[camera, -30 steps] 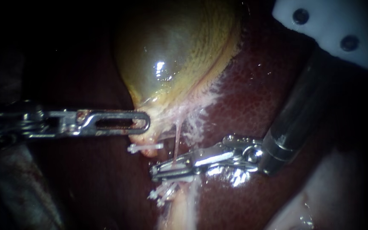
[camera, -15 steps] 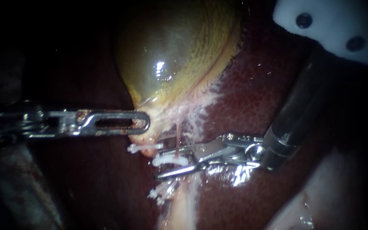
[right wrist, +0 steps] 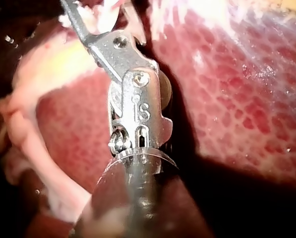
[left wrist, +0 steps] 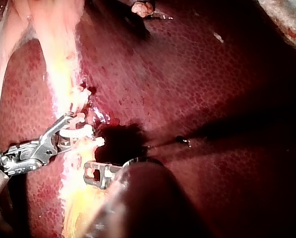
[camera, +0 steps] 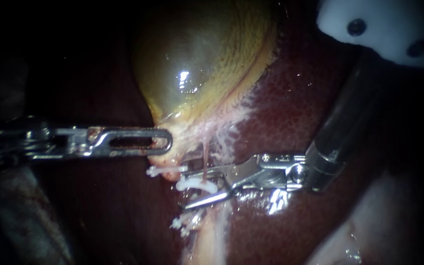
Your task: Going back second clip right tube
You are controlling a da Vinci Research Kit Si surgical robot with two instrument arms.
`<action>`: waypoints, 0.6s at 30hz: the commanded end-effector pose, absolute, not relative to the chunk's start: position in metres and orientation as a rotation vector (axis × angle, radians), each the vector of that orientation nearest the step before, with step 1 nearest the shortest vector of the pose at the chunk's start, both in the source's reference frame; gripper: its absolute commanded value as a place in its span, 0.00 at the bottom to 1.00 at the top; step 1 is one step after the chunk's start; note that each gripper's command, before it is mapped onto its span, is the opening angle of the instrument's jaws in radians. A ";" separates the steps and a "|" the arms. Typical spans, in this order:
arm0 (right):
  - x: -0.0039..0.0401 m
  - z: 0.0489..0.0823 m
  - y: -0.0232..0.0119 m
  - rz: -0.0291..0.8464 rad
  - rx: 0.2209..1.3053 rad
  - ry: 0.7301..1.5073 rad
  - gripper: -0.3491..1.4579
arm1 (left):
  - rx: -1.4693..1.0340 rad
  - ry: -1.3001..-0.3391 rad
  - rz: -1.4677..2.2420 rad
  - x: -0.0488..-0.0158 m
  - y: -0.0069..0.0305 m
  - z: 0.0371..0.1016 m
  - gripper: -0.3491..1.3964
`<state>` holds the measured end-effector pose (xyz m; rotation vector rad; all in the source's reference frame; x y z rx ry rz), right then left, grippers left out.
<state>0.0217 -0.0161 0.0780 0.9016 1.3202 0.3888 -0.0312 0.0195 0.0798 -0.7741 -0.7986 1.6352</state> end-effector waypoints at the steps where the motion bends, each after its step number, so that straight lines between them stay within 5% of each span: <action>1: 0.0219 0.0778 -0.0162 0.389 0.903 1.320 0.44 | -0.774 -0.799 1.635 -0.0312 0.0195 0.0798 0.00; 18: 0.0233 0.0777 -0.0170 0.384 0.905 1.322 0.44 | -0.774 -0.799 1.635 -0.0313 0.0196 0.0798 0.00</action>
